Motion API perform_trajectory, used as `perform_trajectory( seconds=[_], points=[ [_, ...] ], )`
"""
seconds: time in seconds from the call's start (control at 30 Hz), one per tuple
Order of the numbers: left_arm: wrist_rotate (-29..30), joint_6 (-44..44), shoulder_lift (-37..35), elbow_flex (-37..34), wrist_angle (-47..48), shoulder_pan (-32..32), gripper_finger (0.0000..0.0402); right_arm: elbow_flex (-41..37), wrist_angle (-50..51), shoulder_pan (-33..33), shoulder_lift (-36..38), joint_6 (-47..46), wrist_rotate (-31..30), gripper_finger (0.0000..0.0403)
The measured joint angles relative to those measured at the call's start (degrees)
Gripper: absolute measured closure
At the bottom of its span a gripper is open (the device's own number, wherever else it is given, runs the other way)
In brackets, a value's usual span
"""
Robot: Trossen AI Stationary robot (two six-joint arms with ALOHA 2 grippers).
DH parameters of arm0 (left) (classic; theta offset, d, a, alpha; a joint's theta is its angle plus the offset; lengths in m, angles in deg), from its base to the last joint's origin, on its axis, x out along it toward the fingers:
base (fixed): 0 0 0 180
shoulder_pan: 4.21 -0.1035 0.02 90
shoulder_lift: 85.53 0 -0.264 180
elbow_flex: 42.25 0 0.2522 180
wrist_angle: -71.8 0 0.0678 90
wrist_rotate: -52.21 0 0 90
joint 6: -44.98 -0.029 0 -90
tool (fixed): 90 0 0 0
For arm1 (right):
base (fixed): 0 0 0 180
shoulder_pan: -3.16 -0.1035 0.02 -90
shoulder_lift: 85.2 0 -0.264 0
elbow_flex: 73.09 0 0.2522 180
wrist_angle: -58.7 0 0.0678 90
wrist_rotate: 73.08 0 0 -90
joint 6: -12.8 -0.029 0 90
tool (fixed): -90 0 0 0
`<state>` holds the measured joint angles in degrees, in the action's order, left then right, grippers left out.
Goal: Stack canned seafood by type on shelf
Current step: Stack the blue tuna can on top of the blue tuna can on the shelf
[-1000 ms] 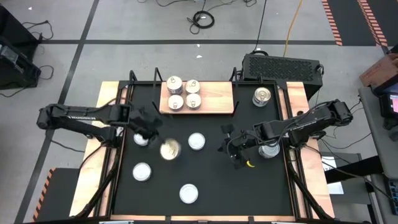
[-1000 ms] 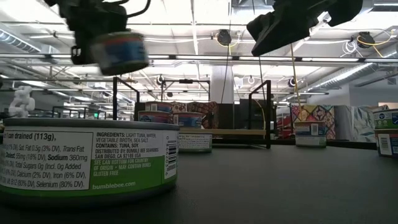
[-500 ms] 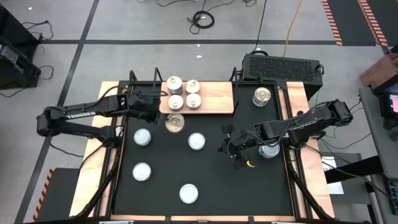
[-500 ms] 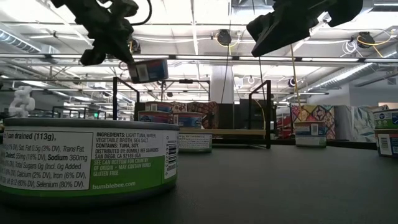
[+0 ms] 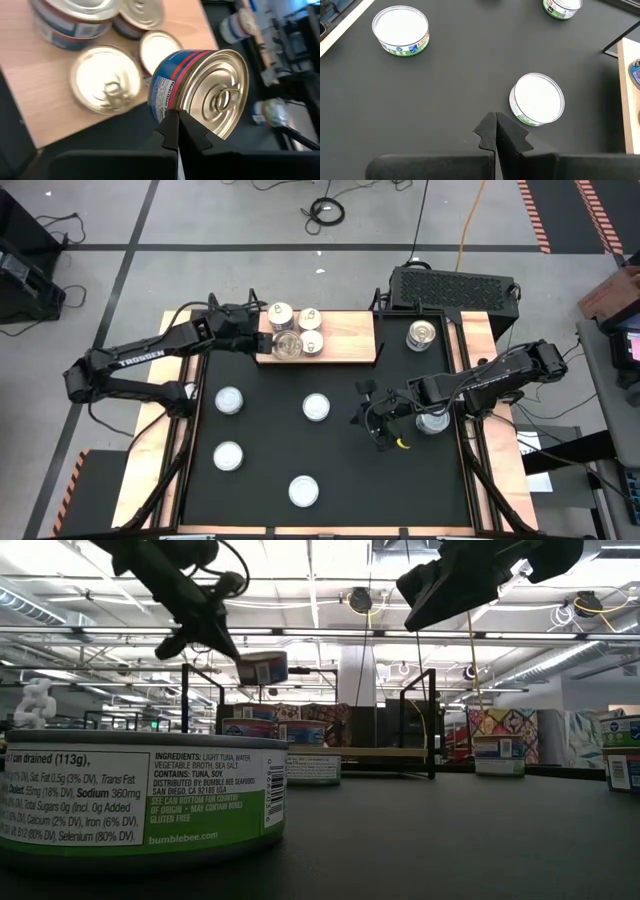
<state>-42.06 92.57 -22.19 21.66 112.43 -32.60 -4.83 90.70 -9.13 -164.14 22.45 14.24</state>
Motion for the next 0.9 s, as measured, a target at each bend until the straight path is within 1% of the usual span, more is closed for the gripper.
perform_trajectory(
  seconds=[0.2,0.5,0.67,0.9],
  points=[
    [-0.6,-1.5,3.0,0.0,-1.3,-3.6,0.0402,0.0,0.1,0.0,0.0,0.0,0.0,0.0403],
    [-2.9,-3.7,3.3,0.0,-1.2,-9.4,0.0402,0.0,0.1,0.0,0.0,0.0,0.0,0.0403],
    [-4.5,-4.5,3.3,0.0,-0.6,-10.2,0.0401,0.0,0.1,0.0,0.0,0.1,0.0,0.0403],
    [-3.8,-4.6,4.0,0.0,-0.5,-10.3,0.0402,0.0,0.1,0.0,0.0,0.2,0.0,0.0403]
  ],
)
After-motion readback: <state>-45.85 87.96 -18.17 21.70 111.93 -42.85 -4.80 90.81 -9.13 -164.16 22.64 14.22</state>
